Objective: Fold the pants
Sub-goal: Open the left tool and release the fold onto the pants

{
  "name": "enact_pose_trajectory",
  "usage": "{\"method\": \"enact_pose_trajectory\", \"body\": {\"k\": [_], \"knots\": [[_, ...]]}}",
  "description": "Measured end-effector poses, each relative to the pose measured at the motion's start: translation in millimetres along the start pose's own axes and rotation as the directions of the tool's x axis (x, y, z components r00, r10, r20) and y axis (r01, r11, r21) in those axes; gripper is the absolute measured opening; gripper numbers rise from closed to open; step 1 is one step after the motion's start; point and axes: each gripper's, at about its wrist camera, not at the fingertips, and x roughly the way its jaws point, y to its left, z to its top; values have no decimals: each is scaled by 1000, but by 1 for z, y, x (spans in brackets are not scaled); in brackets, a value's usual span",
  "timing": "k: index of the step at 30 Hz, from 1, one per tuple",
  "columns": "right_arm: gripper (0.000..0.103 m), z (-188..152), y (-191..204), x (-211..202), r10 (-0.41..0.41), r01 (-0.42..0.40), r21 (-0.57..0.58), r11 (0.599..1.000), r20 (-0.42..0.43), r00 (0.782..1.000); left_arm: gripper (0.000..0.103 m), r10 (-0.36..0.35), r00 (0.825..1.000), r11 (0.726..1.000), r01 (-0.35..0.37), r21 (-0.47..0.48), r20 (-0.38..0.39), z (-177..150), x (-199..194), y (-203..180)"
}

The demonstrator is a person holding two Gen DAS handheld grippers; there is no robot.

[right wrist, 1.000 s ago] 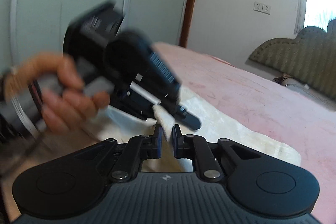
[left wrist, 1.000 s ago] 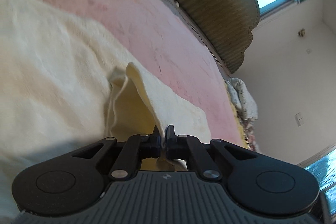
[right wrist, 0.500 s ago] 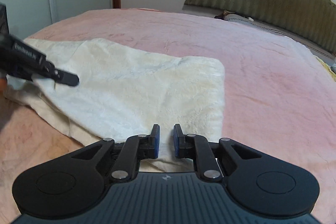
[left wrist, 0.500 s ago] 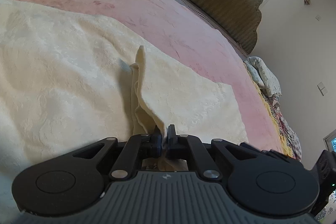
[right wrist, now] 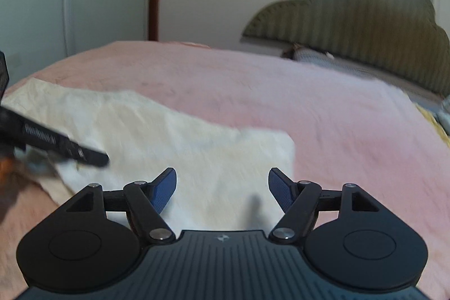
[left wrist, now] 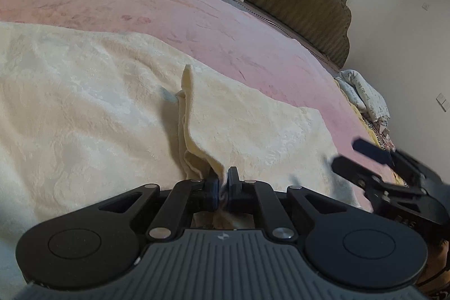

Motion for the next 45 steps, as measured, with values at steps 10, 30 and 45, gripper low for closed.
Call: {"method": "enact_pose_trajectory", "body": {"k": [10,30,45], "knots": [[76,7,28,64,44,-50,-36,998,-130,990,21,17,1000,1000,-17,-20,-8,10,-21,1],[103,-25,-36,1,-226,238,81,968,-135,965,41,173,982,937,-187,294,72,42,36,-42],[103,-24,34,17,-120,109,-86,990,-133,984,85,272,949,842,-314,438,159,-8,22,-58]]}}
